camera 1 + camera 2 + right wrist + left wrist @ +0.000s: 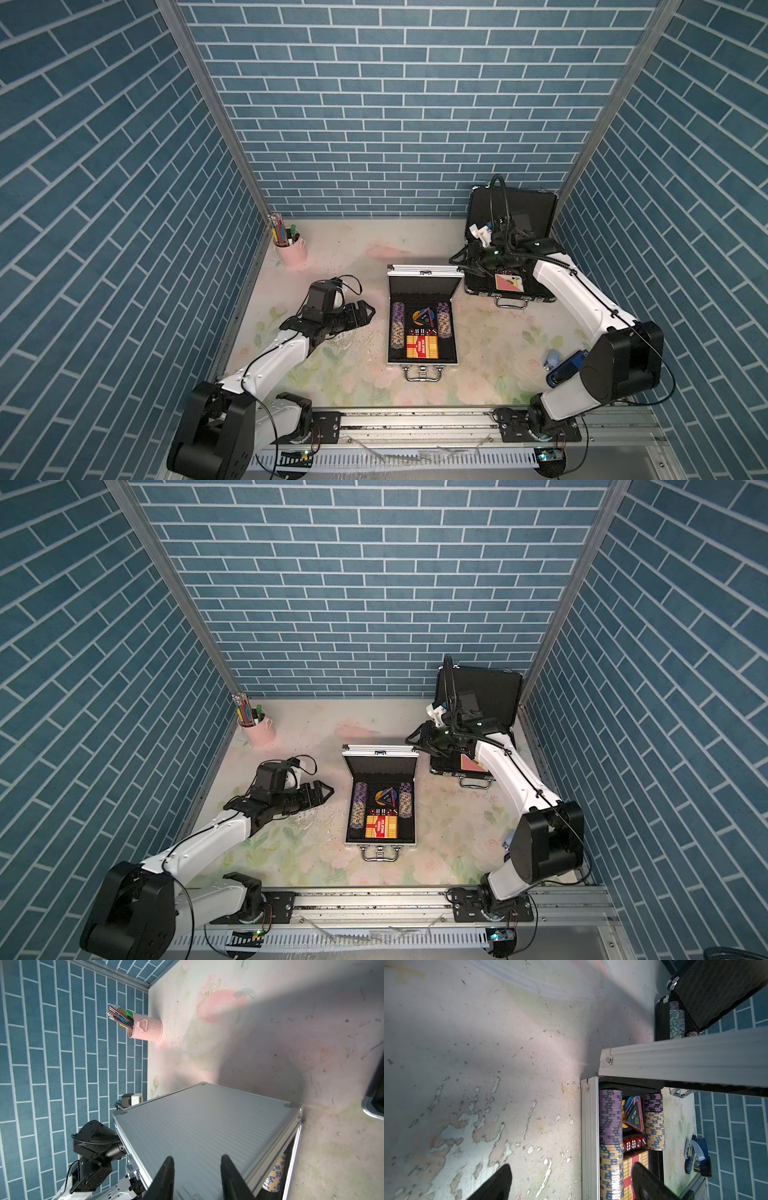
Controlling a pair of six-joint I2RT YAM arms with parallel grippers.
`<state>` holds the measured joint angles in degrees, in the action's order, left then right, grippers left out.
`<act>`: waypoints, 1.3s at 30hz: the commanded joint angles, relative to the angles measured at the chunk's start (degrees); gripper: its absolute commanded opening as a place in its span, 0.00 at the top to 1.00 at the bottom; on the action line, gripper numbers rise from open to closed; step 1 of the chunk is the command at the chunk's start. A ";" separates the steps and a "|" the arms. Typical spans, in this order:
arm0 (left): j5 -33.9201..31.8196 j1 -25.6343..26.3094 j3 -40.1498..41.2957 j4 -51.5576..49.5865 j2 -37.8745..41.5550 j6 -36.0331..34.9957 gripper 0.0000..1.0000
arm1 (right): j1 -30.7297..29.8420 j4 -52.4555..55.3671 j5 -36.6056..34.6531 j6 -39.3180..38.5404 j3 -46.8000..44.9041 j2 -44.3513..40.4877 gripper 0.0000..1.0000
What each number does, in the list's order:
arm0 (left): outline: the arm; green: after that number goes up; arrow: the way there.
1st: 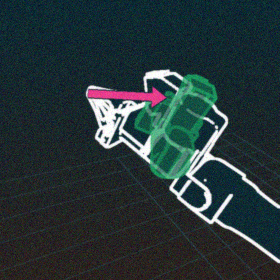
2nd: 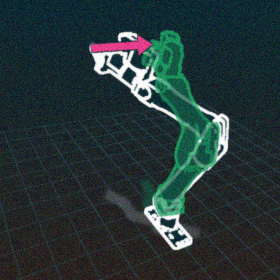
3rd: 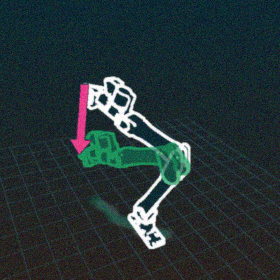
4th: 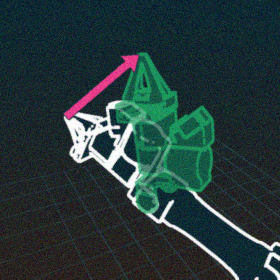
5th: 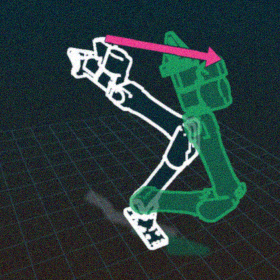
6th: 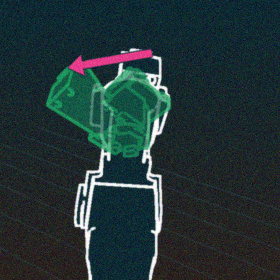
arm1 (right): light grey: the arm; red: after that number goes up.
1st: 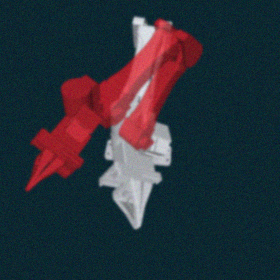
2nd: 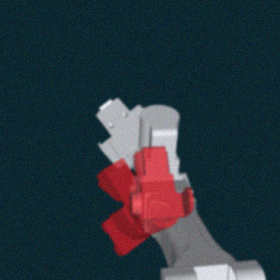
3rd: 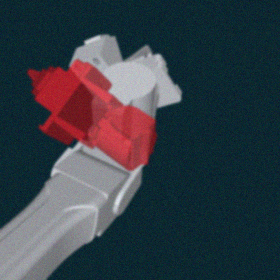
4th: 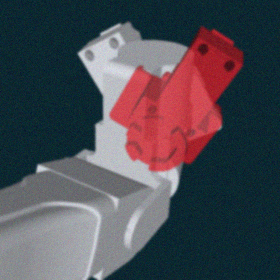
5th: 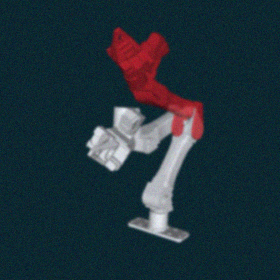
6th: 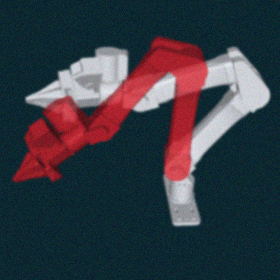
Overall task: Close the poker set cases
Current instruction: Close the lid of the poker set case, then adjust the poker set case at the center of the board.
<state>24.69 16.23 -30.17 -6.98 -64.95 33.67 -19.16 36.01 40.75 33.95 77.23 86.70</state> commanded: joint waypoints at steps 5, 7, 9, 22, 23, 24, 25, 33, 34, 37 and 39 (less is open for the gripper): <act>-1.07 -1.98 0.62 -4.24 2.98 -1.78 0.08 | -3.57 3.54 0.13 -1.20 -8.25 -6.57 0.62; -0.71 -1.94 0.42 -4.52 3.16 -1.93 0.07 | -3.86 3.45 -0.44 -0.61 -10.28 -7.92 0.62; -0.14 -1.93 0.27 -4.79 3.08 -2.18 0.07 | -3.93 3.45 -1.21 -0.38 -11.97 -9.04 0.62; 0.86 6.31 1.93 -6.96 5.09 -1.08 0.04 | -3.98 -3.69 -10.67 -0.48 -22.78 -6.14 0.50; 0.35 7.72 2.24 -6.63 4.96 -0.57 0.04 | -3.96 -4.84 -10.65 -0.32 -23.58 -5.57 0.49; -0.16 9.28 2.65 -6.02 4.83 0.10 0.04 | -3.97 -6.27 -10.44 -0.01 -24.41 -5.00 0.48; -0.67 10.58 3.24 -5.22 4.61 0.85 0.04 | -4.04 -7.58 -10.17 0.25 -25.20 -4.43 0.47; -2.38 17.55 4.52 0.47 0.84 4.94 0.04 | -5.08 -14.28 -7.62 1.25 -27.92 -0.70 0.43; -2.41 18.38 4.42 1.08 -0.11 5.36 0.04 | -5.21 -14.92 -7.45 1.33 -28.05 0.00 0.43; -1.69 20.75 3.86 2.80 -3.22 6.19 0.05 | -5.61 -17.12 -6.94 1.80 -28.04 2.28 0.43; -1.57 22.16 3.47 2.88 -4.68 6.58 0.07 | -5.95 -18.18 -6.36 1.99 -27.32 3.85 0.45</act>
<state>23.42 36.62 -25.82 -5.69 -68.12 39.29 -24.51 20.64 33.15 34.61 50.02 88.68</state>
